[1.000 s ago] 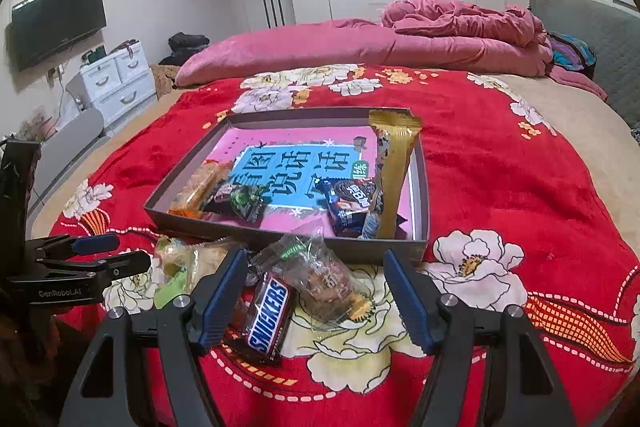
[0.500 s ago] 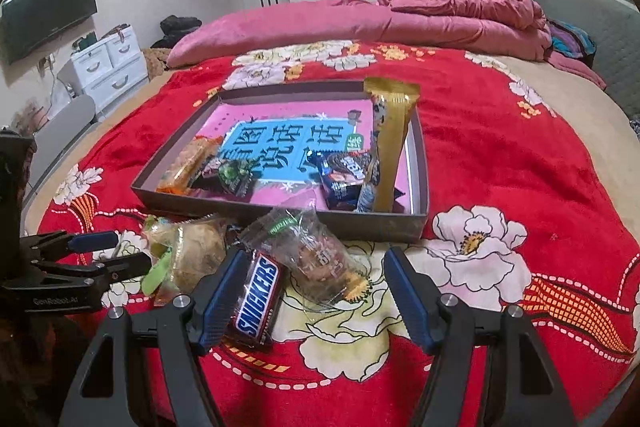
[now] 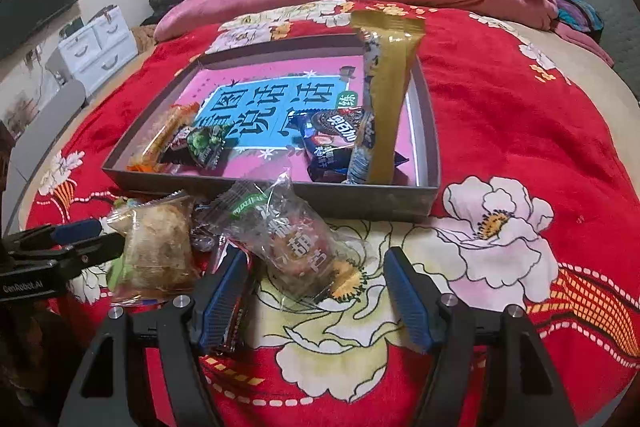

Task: Organize snacks
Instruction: 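Move left tool to the green-and-yellow bag while right tool approaches the clear candy bag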

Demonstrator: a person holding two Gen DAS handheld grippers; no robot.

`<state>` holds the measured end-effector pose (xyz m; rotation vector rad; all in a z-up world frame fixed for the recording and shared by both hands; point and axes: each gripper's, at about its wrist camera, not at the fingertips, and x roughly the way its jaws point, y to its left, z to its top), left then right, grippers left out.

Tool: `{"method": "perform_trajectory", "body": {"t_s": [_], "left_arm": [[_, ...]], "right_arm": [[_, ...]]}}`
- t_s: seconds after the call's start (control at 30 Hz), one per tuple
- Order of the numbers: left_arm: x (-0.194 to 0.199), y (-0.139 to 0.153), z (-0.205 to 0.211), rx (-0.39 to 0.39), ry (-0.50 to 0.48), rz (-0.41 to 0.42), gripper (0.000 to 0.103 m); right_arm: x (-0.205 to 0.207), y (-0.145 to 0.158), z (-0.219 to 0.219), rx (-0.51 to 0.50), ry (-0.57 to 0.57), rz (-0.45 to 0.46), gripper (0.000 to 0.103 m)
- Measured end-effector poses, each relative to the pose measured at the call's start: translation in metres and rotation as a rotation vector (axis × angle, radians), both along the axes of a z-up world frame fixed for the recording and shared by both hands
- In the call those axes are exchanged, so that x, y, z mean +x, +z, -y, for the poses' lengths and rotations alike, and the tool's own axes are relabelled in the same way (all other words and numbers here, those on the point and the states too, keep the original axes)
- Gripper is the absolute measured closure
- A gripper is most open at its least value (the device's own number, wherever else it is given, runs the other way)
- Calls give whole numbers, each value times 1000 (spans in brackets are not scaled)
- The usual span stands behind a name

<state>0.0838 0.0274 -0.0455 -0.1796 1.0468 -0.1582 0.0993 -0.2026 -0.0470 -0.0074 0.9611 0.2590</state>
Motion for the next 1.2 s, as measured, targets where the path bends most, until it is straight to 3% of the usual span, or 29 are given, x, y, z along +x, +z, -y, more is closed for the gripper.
{"method": "perform_trajectory", "body": {"t_s": [0.6, 0.87, 1.0, 1.2], "left_arm": [[11, -7, 0, -37, 25, -11, 25], [15, -8, 1, -50, 29, -13, 25], [16, -9, 2, -56, 26, -14, 25], [17, -10, 6, -84, 4, -25, 38]], "right_arm": [[16, -7, -5, 18, 28, -6, 33], [14, -4, -11, 35, 68, 5, 50], [12, -2, -15, 19, 76, 19, 53], [12, -2, -13, 28, 70, 17, 53]]}}
